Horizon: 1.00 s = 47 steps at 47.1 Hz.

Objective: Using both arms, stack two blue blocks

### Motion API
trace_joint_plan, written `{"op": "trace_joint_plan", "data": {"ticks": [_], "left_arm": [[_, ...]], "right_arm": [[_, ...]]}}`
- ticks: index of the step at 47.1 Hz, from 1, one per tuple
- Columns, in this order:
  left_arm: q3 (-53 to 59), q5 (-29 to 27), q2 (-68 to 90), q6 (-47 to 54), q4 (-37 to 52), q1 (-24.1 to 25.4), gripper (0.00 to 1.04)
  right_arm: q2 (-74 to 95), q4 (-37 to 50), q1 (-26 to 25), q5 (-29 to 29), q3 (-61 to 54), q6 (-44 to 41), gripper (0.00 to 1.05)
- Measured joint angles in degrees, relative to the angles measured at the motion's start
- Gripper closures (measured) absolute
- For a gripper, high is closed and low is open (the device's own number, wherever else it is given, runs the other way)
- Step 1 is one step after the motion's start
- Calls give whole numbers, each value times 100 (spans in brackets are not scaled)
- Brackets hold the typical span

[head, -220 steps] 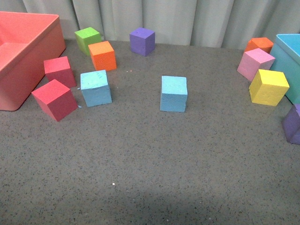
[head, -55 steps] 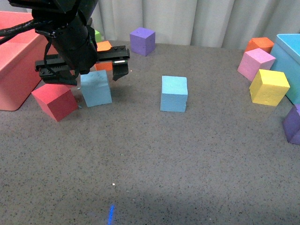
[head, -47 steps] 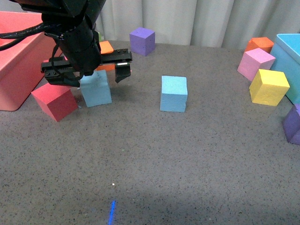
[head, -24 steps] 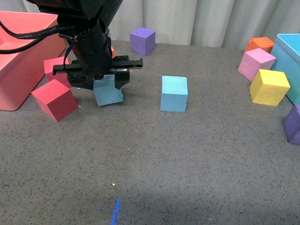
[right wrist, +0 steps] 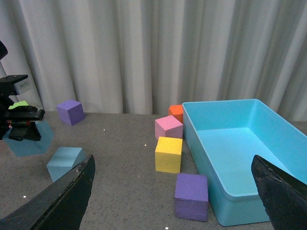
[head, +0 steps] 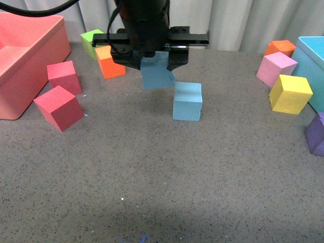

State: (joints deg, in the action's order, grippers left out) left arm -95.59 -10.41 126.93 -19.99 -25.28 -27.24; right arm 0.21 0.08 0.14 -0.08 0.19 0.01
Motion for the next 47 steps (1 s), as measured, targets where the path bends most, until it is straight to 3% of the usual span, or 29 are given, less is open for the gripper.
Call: {"op": "trace_joint_plan", "data": {"ticks": [20, 41, 47], "left_arm": [[-1174, -94, 796, -96, -540, -627, 58], [-1436, -212, 1043, -70, -710, -625, 58], [-1436, -179, 1043, -66, -706, -625, 34]], "right_arm": [[0, 0, 0, 0, 0, 0, 10], [0, 0, 0, 0, 0, 0, 10], [0, 0, 0, 0, 0, 0, 10]]}}
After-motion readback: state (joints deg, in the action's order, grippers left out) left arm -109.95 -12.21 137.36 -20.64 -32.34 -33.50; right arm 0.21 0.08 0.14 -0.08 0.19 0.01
